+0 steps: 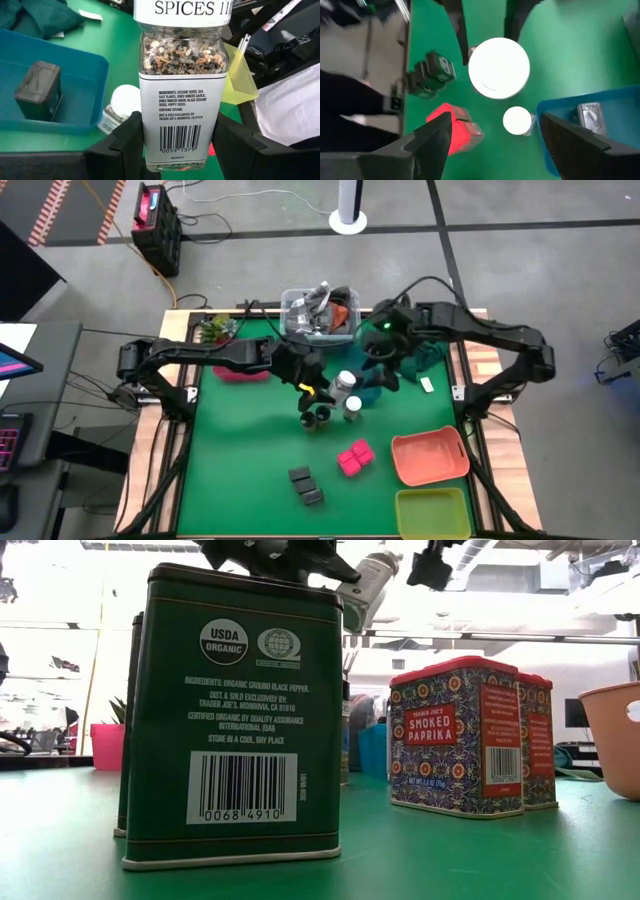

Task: Sort spices by type
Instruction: Put the white seasoning bottle into the orange bin

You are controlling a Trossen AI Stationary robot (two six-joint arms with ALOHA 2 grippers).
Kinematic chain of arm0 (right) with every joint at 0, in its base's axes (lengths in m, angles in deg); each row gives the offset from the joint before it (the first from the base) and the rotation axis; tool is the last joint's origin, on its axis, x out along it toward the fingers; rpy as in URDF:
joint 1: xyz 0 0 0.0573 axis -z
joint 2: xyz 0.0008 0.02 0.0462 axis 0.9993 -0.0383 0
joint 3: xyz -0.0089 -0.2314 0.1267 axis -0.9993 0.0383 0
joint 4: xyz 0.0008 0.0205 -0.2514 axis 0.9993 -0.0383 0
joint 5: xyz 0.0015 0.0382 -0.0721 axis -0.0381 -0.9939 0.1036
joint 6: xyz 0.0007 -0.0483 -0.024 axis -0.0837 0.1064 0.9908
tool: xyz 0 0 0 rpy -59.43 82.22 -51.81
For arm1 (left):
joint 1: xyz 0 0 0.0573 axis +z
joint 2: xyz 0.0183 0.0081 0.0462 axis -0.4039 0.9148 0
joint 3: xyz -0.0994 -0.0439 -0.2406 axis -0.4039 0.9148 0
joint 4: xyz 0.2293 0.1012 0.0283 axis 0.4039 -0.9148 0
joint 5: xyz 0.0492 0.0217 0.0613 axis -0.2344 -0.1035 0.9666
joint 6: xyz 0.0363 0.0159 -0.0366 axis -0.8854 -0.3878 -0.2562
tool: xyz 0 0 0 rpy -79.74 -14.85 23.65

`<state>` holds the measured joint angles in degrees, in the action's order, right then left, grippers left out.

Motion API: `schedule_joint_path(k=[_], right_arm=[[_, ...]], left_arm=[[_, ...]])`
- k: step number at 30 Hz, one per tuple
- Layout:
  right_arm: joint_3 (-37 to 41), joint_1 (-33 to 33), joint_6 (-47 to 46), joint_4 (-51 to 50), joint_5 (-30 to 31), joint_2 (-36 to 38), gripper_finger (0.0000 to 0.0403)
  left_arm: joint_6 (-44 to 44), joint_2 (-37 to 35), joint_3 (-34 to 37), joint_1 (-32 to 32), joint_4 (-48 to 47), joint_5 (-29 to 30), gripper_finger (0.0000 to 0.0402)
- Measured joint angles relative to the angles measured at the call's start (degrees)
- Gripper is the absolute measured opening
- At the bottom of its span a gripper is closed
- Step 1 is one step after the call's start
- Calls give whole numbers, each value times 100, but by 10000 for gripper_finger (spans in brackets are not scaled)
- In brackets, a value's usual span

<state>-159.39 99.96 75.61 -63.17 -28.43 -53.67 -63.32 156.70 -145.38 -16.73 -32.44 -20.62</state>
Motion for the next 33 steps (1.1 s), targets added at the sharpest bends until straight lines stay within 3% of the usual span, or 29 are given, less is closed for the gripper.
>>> schedule_joint_path(k=[9,23,33], right_arm=[[-577,-230,402,-160,287,-587,327],[-631,-665,377,466,635,-608,325],[-650,-692,404,419,698,-799,249]], left_arm=[[-347,0,-97,-155,50,313,189],[-635,0,-295,-187,76,557,189],[-675,0,-292,-192,31,643,189]])
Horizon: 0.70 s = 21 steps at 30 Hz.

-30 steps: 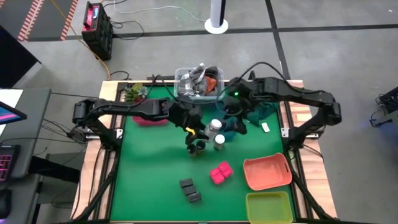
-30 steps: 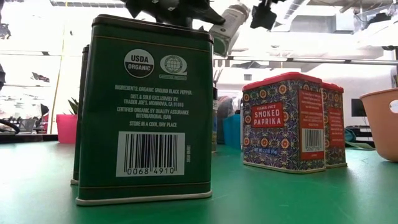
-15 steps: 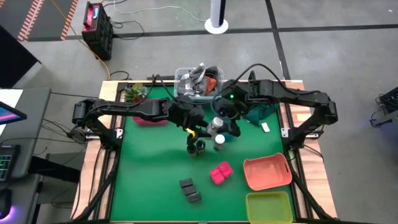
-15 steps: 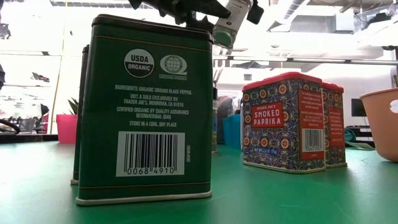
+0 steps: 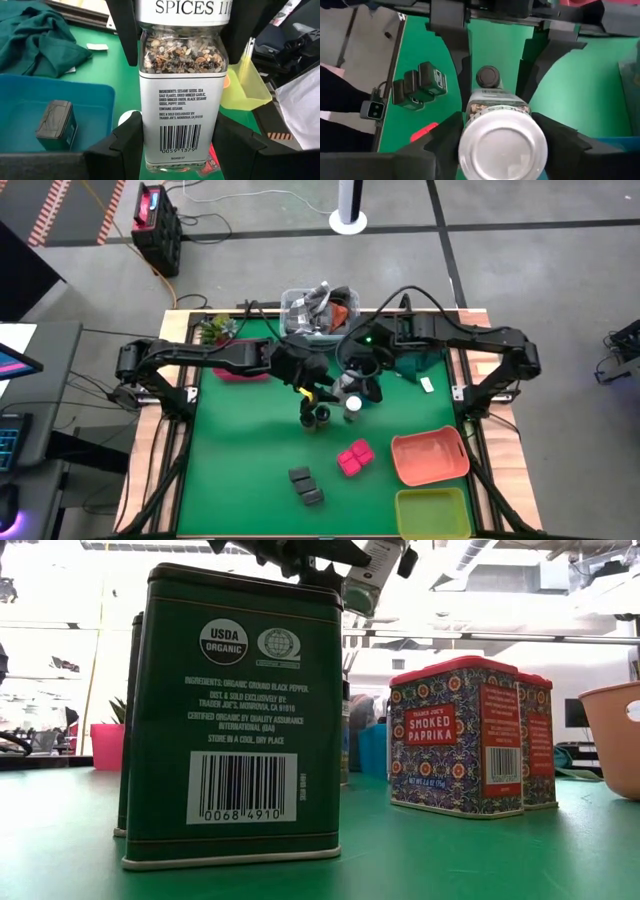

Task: Sort spices by type
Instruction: Put the white seasoning bottle into the orange bin

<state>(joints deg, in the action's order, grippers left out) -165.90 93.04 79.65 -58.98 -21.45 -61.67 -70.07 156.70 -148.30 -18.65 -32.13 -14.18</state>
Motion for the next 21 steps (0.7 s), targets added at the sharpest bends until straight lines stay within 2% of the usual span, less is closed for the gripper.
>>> schedule_joint_path(k=[3,9,16,21], right_arm=[[0,-29,75,-73,8,-56,231],[2,-55,119,-74,15,-64,231],[-100,42,43,-303,32,-34,231],[-155,60,35,-589,102,-27,230]], left_arm=[[7,2,6,0,-18,31,189],[33,2,8,-7,-21,62,192],[145,-22,2,4,106,549,270],[94,-120,2,88,52,581,292]])
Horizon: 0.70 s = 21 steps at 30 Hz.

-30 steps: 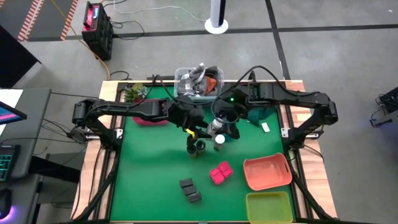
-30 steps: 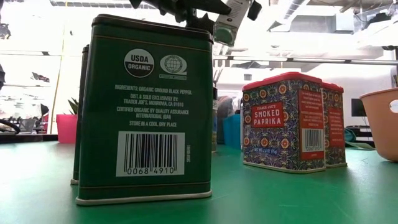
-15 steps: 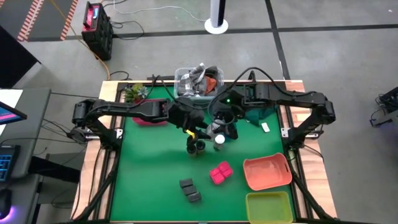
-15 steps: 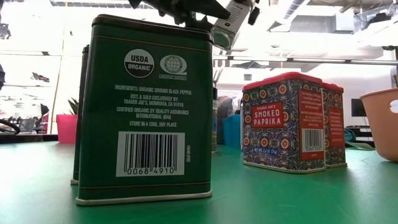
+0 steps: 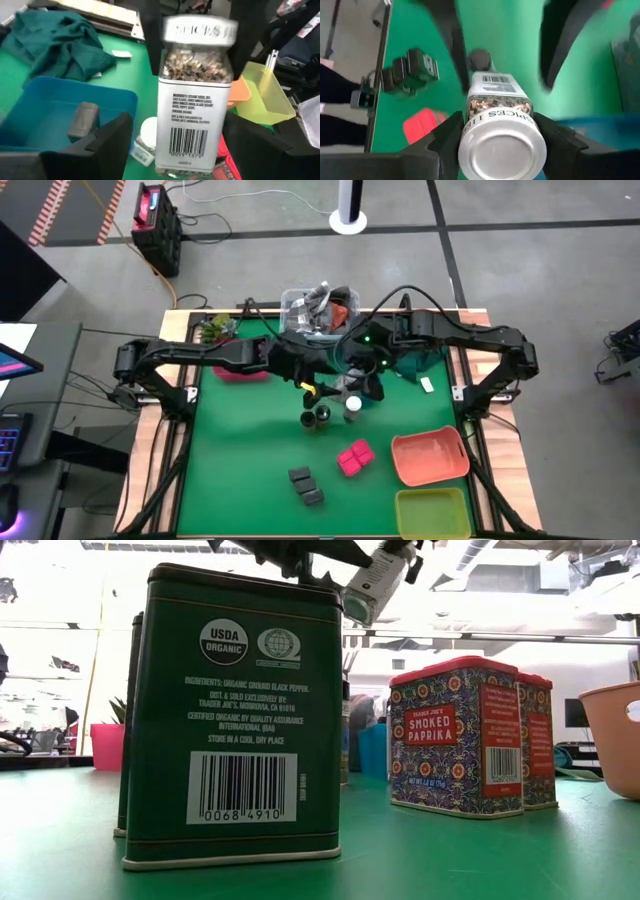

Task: Sort spices by type
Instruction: Put the white seasoning bottle into the orange bin

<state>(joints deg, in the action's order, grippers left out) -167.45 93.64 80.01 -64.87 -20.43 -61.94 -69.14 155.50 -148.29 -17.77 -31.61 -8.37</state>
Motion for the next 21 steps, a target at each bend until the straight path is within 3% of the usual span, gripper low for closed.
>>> schedule_joint_path(k=[12,16,21], right_arm=[[-484,-151,18,-1561,525,65,230],[-479,-250,-254,-2369,525,177,231],[-421,-589,-980,-2567,583,471,231]], left_arm=[[-267,-865,-11,582,-628,240,295],[-258,-1266,-10,698,-949,245,295],[-216,-1707,-9,697,-1212,462,290]])
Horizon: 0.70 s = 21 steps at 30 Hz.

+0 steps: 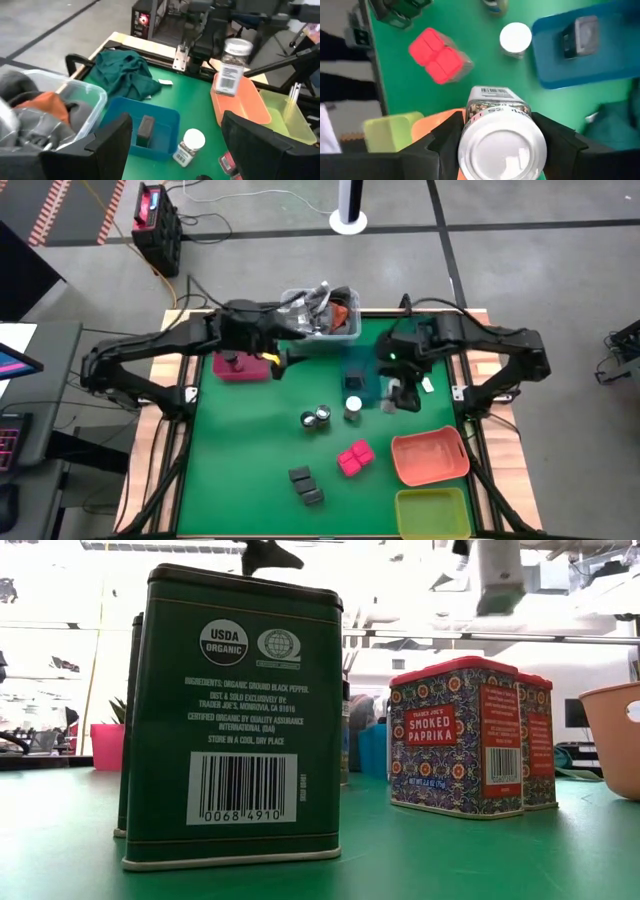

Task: Sort spices by type
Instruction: Put the white seasoning bottle into the orange bin

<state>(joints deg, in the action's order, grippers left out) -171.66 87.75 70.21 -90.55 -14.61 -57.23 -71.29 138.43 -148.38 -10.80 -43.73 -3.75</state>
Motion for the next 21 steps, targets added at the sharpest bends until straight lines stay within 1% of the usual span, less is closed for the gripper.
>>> schedule_joint_path(k=[4,6,10,12,17,21], right_arm=[[378,-490,-974,54,200,260,231],[644,-784,-1512,26,332,401,231],[1217,-1389,-2694,64,347,579,231],[1508,-1674,-3366,133,347,613,231],[2166,-2327,-5053,343,351,659,232],[2627,-2686,-6213,1087,349,656,232]], left_arm=[[162,-309,4,-61,-134,366,289],[167,-433,4,-127,-210,687,289],[58,-658,9,-221,-270,1354,288],[9,-762,9,-220,-267,1569,288],[-226,-1021,9,-216,-263,1918,288],[-393,-1177,9,-189,-261,2069,288]])
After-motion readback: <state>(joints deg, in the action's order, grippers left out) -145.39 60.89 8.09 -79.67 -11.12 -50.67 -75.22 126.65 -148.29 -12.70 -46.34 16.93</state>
